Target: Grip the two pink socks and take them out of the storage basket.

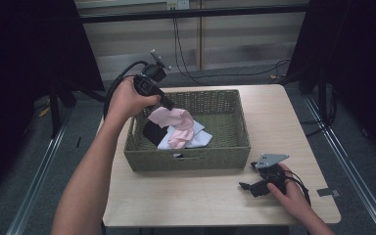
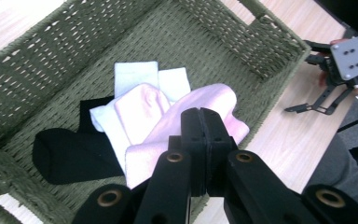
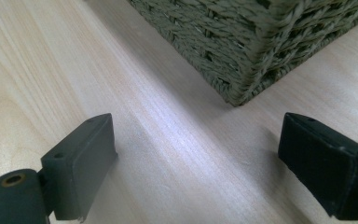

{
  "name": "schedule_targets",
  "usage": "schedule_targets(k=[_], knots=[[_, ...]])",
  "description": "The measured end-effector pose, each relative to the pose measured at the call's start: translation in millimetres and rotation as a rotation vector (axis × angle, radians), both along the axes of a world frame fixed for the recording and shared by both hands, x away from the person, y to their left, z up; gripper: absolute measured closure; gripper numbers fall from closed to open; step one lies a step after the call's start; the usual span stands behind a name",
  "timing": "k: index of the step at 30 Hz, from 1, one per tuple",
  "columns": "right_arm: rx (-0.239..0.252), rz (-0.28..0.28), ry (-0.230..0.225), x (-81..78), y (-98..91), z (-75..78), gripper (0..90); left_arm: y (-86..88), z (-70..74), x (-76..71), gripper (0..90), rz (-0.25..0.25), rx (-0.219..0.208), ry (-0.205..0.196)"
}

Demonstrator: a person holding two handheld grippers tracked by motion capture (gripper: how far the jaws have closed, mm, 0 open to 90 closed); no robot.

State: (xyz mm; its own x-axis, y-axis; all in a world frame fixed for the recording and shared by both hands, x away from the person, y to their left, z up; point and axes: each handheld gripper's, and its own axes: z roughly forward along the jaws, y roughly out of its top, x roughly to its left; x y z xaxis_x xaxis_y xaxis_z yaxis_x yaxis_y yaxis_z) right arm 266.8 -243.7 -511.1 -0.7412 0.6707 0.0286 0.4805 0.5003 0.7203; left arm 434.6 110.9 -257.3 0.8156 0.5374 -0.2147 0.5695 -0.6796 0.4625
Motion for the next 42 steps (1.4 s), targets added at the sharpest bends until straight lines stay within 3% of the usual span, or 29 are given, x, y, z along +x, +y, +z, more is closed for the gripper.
schedule_targets(k=[10,30,42], knots=[[0.0,0.0,0.0,0.0,0.0,0.0,10.3,-1.3,7.7,-17.1,89.8,-0.049,-0.022,-0.003],[0.001,-0.001,0.002,-0.2,0.1,0.0,10.3,-12.4,18.7,-51.8,89.8,-0.145,-0.026,-0.036],[0.001,0.0,0.003,-0.2,0.1,0.0,10.3,-15.0,9.9,-75.4,89.7,-0.202,-0.068,-0.045]])
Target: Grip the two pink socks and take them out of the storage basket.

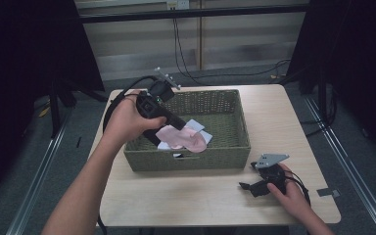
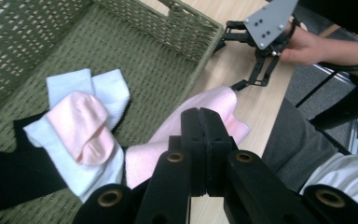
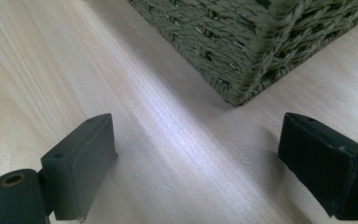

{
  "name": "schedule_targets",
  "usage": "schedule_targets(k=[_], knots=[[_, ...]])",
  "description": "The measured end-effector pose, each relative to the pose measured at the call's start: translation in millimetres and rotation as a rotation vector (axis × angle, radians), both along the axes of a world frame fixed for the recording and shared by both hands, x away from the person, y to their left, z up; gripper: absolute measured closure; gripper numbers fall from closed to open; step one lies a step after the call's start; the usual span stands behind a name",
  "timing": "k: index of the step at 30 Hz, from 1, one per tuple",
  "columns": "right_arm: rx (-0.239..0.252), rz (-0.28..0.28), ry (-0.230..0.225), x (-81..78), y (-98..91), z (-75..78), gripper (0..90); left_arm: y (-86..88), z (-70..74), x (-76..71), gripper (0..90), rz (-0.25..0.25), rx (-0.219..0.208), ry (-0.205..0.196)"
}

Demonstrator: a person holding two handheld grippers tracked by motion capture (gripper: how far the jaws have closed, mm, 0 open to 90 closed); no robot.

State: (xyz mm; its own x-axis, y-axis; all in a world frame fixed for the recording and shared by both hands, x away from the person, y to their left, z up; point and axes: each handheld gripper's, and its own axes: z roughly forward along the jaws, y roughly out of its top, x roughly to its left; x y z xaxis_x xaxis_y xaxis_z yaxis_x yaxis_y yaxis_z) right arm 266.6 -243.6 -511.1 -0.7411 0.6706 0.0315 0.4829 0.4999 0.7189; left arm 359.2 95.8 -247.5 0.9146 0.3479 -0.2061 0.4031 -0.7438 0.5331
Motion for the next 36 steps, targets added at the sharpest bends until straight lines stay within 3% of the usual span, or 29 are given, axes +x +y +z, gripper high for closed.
schedule_targets(k=[3,13,18,20,22,27,36], knots=[[0.0,-0.001,0.002,-0.1,0.0,0.1,10.3,-2.0,-2.9,-8.7,89.7,-0.032,-0.008,0.0],[-0.002,0.0,0.002,-0.1,-0.1,0.0,10.3,-7.9,-19.3,-28.0,89.5,-0.07,-0.024,0.0],[-0.001,0.002,0.0,0.0,-0.1,0.0,10.3,-14.2,-35.8,-32.7,88.9,-0.082,-0.036,0.031],[-0.002,0.002,0.001,0.0,-0.2,0.1,10.3,-16.3,-43.5,-33.2,82.2,-0.077,-0.067,0.042],[-0.002,0.001,0.002,-0.1,-0.1,0.1,10.2,-16.6,-48.9,-29.9,73.7,-0.071,-0.073,0.039],[-0.001,0.002,0.001,0.0,-0.1,0.0,10.2,-11.5,-60.8,-9.4,59.6,0.003,-0.064,0.006],[-0.001,0.0,0.002,-0.1,-0.1,0.1,10.3,-0.9,-86.5,29.6,47.7,0.083,-0.029,-0.049]])
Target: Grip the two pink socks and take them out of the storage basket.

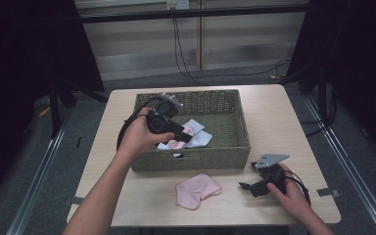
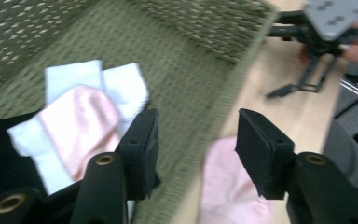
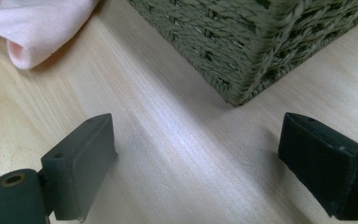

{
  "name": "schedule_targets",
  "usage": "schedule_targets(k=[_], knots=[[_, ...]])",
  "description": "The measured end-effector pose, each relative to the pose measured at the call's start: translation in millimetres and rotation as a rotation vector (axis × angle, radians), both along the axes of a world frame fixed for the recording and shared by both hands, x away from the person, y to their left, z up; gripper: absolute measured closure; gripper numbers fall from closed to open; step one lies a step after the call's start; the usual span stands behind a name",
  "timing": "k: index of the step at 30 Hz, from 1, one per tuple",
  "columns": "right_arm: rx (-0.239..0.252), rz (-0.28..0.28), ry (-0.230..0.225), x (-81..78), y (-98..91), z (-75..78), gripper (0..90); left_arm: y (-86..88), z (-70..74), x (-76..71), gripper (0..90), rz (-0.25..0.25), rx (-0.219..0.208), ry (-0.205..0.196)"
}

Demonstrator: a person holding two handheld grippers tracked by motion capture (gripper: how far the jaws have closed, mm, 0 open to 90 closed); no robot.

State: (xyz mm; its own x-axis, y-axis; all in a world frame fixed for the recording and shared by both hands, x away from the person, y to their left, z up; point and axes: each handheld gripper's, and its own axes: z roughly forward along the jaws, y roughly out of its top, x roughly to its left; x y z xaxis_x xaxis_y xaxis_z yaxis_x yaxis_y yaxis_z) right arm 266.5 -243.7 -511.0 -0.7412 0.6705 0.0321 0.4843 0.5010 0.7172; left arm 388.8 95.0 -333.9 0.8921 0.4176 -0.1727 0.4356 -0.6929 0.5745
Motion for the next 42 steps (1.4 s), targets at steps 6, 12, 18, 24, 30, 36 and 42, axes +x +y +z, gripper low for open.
schedule_targets(k=[6,12,18,24,30,36,42], knots=[[0.0,0.0,0.0,0.0,0.0,0.0,10.3,0.4,-11.4,16.7,42.1,0.034,0.028,-0.008],[-0.001,0.001,-0.001,0.1,0.0,0.0,10.3,-1.1,-22.1,29.9,41.3,0.069,0.036,0.002],[-0.001,0.001,-0.001,0.1,0.0,0.0,10.3,-3.2,-32.9,40.8,41.0,0.1,0.031,0.016],[-0.001,0.001,-0.002,0.1,0.0,0.0,10.3,-6.5,-46.7,50.3,40.5,0.111,0.055,0.024],[0.0,0.0,0.0,0.0,0.0,0.0,10.3,-7.3,-67.8,60.4,38.7,0.144,0.065,0.058],[0.0,0.0,0.0,0.0,0.0,0.0,10.3,-6.1,-80.7,71.0,38.5,0.169,0.082,0.079],[0.0,0.0,0.0,0.0,0.0,0.0,10.3,-4.2,-89.8,78.9,38.8,0.197,0.09,0.092]])
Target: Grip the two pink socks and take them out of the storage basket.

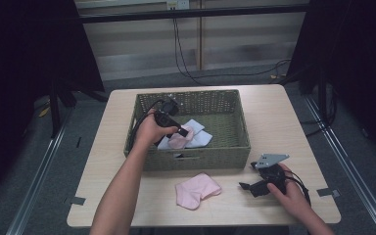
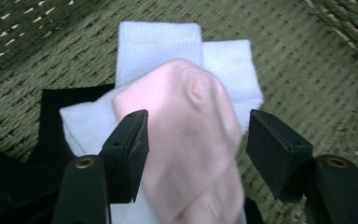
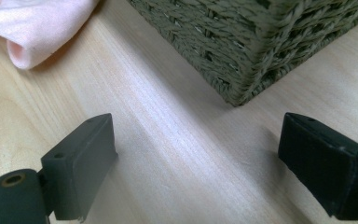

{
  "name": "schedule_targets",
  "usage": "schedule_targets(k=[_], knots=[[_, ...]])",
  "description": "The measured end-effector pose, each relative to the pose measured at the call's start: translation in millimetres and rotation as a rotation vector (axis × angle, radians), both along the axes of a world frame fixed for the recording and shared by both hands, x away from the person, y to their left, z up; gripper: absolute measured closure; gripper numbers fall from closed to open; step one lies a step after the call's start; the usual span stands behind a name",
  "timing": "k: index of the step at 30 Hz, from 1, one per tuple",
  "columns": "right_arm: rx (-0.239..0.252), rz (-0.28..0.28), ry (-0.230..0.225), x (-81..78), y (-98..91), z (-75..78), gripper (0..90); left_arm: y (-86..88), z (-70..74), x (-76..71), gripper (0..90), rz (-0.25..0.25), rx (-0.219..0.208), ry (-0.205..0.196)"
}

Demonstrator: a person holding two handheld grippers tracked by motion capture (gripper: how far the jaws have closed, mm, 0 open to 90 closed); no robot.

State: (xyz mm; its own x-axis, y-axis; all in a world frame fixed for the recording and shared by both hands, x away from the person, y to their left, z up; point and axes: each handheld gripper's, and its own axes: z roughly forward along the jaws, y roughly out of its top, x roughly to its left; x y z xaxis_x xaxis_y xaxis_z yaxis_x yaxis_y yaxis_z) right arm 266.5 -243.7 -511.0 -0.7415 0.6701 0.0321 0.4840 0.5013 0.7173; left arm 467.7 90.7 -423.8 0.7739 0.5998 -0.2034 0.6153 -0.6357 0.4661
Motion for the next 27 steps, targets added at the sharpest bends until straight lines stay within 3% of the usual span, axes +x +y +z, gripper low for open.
schedule_targets(k=[2,9,13,24,27], knots=[[0.0,0.0,0.0,0.0,0.0,0.0,10.3,-0.6,-2.8,1.1,38.7,0.016,-0.014,0.006],[0.0,0.001,-0.001,0.1,0.0,-0.1,10.3,-3.8,-13.9,3.7,38.4,0.019,0.018,0.023],[-0.001,0.001,-0.002,0.1,-0.1,0.0,10.3,-4.6,-19.3,4.0,41.6,0.026,0.016,0.032],[0.0,0.0,0.0,0.0,0.0,0.0,10.3,-2.0,-17.6,3.0,78.4,0.031,0.059,0.057],[0.0,0.0,0.0,0.0,0.0,0.0,10.3,-1.6,-9.6,2.1,82.1,0.036,0.069,0.057]])
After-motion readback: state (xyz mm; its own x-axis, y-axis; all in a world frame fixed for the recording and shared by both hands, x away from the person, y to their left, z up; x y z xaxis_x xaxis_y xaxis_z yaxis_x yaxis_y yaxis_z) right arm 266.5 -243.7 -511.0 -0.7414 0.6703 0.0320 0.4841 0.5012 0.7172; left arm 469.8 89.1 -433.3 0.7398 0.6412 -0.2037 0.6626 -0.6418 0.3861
